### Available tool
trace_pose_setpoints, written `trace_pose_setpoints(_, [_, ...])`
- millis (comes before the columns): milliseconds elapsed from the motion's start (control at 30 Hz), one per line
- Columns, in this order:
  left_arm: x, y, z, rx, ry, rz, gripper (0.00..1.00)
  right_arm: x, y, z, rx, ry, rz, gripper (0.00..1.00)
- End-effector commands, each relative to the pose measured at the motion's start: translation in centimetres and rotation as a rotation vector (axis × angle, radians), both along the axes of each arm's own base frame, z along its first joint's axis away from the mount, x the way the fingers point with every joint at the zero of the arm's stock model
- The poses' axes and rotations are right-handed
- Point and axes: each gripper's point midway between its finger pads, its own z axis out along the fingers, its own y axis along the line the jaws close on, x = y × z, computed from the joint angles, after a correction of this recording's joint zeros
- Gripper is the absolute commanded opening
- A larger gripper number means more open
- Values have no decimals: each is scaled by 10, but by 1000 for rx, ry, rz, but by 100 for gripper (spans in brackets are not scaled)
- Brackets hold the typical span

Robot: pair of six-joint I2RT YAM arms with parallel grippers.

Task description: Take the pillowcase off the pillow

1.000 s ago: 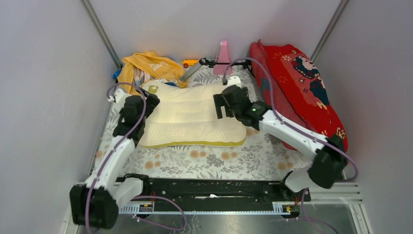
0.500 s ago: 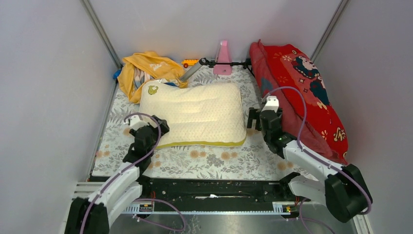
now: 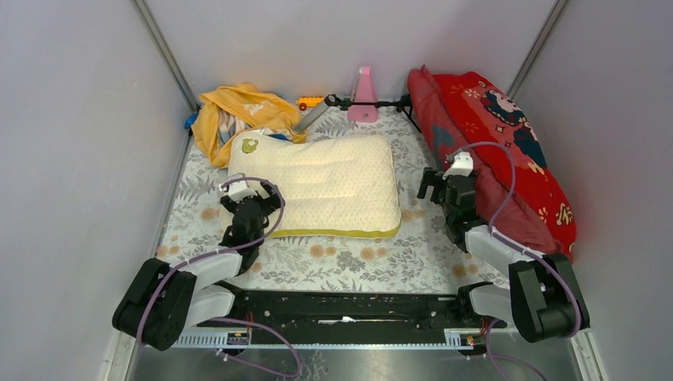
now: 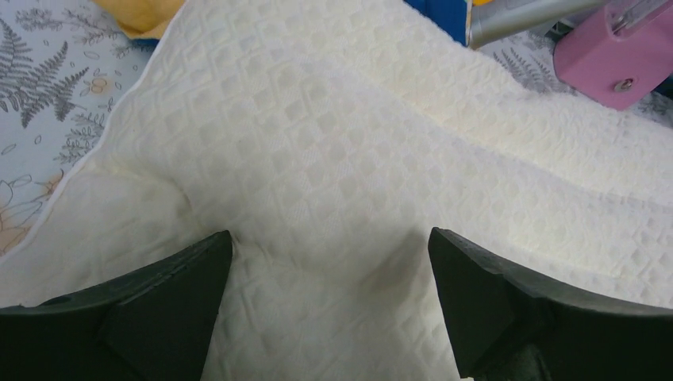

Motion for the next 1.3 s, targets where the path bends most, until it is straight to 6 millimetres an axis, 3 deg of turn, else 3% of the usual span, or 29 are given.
trace_pose_setpoints(0, [13,-3,47,-33,-159,-4,99,7,-24,8,-101,-121,-24,100])
trace_pose_setpoints(100, [4,1,66,14,-194,-20,99,6,-36,-5,-108,-154,-75,99])
trace_pose_setpoints(200, [-7,22,74,113,-198,49,99,9,-47,-7,-194,-186,-103,97])
trace_pose_setpoints(333, [-12,45,66,214,-214,117,99,15,-69,-15,-176,-210,-227,99])
trace_pose_setpoints(500, [5,66,38,212,-201,127,99,16,-69,-22,-155,-174,-202,100])
trace_pose_setpoints(633, [27,69,31,255,-142,87,99,21,-68,-24,-133,-163,-176,100])
trace_pose_setpoints(700, [31,64,29,260,-164,32,99,20,-66,-32,-82,-138,-128,100])
trace_pose_setpoints(767, [38,55,17,284,-168,-46,99,14,-66,-24,-70,-234,-108,100])
trace_pose_setpoints(833, [51,42,11,320,-134,-129,91,18,-64,-32,-76,-157,-99,100])
trace_pose_setpoints(900, [50,41,2,315,-103,-143,99,18,-64,-27,-75,-204,-98,100])
trace_pose_setpoints(1033, [51,41,4,312,-111,-142,99,17,-55,-28,-65,-195,-43,100])
trace_pose_setpoints(1267, [52,41,4,309,-106,-143,99,17,-55,-28,-65,-195,-46,100])
